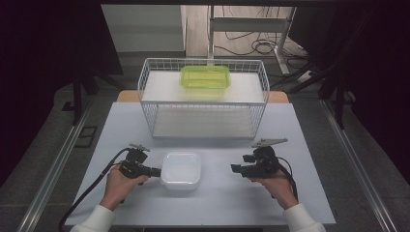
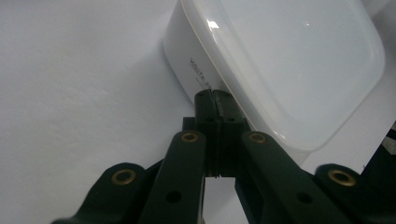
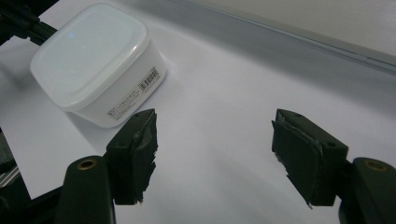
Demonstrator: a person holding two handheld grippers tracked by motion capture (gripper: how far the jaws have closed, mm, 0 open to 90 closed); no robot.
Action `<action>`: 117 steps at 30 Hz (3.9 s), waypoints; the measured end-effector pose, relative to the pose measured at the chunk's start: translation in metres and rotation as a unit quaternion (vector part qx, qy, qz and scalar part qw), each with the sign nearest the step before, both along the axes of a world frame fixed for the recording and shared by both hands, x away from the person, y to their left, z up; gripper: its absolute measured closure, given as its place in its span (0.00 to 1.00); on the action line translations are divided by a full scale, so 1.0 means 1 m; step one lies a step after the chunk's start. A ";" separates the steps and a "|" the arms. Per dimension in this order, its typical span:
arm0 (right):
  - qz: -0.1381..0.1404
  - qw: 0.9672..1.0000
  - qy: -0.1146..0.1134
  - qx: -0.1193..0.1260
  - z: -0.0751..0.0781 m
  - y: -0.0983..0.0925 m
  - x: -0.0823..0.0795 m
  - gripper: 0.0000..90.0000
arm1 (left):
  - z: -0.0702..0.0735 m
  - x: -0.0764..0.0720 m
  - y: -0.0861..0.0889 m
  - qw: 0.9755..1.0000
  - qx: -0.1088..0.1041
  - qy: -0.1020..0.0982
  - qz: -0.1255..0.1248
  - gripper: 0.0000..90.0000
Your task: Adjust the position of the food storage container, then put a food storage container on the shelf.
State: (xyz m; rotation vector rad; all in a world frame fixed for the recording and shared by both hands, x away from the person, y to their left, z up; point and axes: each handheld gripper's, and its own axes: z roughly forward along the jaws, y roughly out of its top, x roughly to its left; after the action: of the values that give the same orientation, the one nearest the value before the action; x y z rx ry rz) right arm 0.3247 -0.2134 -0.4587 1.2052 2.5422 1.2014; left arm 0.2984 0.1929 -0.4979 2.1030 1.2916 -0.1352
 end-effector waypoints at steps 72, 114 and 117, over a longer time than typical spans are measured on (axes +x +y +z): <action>-0.013 0.999 0.012 0.041 0.004 -0.009 0.004 0.26 | 0.036 -0.010 -0.010 0.995 -0.060 -0.067 0.036 0.26; -0.014 0.991 0.092 0.097 -0.023 0.037 0.008 0.48 | -0.002 0.013 -0.039 0.981 -0.184 0.041 0.048 0.47; -0.014 0.990 0.098 0.096 -0.025 0.039 0.009 0.49 | -0.004 0.014 -0.040 0.980 -0.191 0.046 0.043 0.50</action>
State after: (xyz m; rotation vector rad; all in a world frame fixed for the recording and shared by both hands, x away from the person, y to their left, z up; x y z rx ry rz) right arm 0.3335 -0.1748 -0.4842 1.4628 2.5822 1.4160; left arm 0.3125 0.1533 -0.5017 1.7296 1.2909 -0.4141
